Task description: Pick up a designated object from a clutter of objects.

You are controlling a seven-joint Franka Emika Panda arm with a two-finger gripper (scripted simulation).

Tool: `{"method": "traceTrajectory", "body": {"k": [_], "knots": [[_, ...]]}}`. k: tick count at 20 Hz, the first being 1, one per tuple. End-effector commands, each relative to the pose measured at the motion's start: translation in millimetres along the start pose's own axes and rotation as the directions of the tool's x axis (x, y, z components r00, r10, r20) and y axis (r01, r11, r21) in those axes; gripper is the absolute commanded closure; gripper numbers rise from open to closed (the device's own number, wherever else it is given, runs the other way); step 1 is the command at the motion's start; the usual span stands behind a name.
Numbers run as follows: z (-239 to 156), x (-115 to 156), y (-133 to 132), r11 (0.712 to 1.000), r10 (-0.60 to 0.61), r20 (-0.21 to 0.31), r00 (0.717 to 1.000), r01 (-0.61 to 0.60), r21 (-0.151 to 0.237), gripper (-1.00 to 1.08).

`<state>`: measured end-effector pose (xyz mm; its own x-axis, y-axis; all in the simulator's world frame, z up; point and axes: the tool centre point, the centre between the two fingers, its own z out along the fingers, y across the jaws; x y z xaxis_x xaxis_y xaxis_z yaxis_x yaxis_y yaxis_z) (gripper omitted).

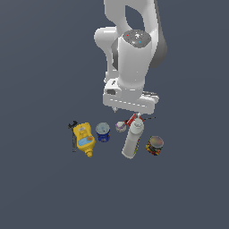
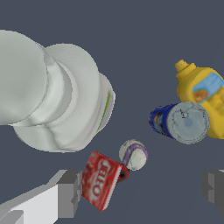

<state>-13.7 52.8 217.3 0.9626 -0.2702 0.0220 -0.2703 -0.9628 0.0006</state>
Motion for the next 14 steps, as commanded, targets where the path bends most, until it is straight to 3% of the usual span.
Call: {"method": "traceTrajectory", "body": {"k": [1,14], "knots": [[18.9,-9.8,-8.3,0.999,0.040,0.002,0.999,-0.040,-0.001,-0.92],[100.3,-68.5,-39.7,0.976,0.219,0.015,0.976,-0.219,-0.005,-0.92]]}}
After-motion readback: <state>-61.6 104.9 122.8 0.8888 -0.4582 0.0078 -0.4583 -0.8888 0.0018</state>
